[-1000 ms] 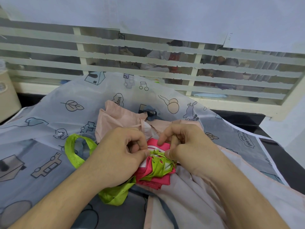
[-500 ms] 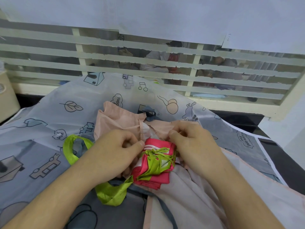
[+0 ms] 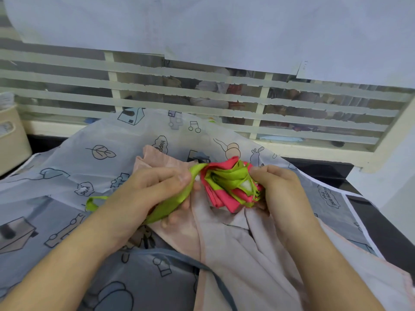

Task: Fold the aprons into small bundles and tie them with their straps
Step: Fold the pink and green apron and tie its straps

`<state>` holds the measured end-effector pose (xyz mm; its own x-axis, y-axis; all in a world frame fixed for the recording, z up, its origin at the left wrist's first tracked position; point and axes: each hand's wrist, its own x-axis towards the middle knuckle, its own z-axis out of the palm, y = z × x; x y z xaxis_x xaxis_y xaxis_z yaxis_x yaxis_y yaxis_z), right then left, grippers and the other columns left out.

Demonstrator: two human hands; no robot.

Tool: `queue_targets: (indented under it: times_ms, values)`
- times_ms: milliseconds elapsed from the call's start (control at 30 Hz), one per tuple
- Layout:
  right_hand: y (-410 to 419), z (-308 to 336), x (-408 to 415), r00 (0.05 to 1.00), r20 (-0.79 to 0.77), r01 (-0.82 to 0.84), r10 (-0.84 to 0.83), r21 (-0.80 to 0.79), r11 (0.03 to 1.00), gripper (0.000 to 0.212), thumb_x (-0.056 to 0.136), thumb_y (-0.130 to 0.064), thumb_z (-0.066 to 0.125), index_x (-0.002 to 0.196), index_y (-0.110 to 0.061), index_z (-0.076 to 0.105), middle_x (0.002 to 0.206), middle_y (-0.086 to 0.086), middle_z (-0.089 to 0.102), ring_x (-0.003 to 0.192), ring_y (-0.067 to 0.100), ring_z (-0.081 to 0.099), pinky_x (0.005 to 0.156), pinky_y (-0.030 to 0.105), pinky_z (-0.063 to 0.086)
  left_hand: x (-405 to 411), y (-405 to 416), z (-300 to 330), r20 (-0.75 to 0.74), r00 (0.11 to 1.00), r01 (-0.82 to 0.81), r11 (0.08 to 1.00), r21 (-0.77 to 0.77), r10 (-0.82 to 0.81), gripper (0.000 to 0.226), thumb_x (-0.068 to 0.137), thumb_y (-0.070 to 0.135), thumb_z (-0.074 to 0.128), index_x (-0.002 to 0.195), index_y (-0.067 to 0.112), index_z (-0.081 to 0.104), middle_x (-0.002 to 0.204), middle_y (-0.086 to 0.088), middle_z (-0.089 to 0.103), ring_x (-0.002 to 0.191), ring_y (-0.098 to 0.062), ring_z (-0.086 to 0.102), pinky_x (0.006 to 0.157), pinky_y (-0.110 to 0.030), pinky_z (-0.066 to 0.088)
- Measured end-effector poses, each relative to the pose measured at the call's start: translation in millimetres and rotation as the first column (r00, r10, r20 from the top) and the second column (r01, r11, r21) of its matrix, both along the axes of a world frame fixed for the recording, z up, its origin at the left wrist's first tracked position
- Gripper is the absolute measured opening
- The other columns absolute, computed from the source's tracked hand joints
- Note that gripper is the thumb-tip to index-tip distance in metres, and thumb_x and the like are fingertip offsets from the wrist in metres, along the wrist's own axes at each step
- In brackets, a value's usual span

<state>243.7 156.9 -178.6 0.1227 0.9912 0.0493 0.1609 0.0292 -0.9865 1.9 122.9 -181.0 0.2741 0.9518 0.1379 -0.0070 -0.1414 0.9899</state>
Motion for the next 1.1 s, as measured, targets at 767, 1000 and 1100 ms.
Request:
queue_targets:
  times_ms: [767,1000,1100]
  values:
    - [-24.4,2.0,-33.7,0.784,0.524,-0.529,0.332,0.286,0.799,0.022,0.082,-0.012,0.081,0.098,-0.027,0.079,0.088,-0.009,0.075,0.088,0.010,0.071,0.082,0.026,0.056,16.2,-6.1,-5.3,-0.131,0.947,-0.224,0.895,0.386,0.293,0.012,0.083,0.033,0.082,0.076,0.023,0.081,0.071,-0.006,0.072,0.066,-0.013,0.063,0.064,-0.021,0.049]
    - [-21.2,7.5,-24.9,0.841,0.466,-0.456,0.275,0.338,0.823,0.019,0.095,-0.018,0.073,0.078,-0.024,0.078,0.072,-0.003,0.069,0.070,0.017,0.064,0.064,0.025,0.051,16.0,-0.4,-6.6,-0.073,0.941,-0.278,0.879,0.387,0.330,0.012,0.081,0.016,0.086,0.083,0.025,0.080,0.087,0.000,0.077,0.083,-0.011,0.071,0.078,-0.019,0.052]
    - [-26.6,9.4,-28.2,0.799,0.520,-0.504,0.303,0.302,0.809,0.031,0.097,-0.044,0.066,0.076,-0.022,0.074,0.066,0.005,0.060,0.065,0.019,0.056,0.062,0.040,0.048,21.8,-1.3,-7.8,-0.047,0.953,-0.252,0.870,0.425,0.299,0.012,0.082,0.006,0.083,0.088,0.016,0.081,0.094,-0.004,0.076,0.094,-0.018,0.072,0.083,-0.022,0.054]
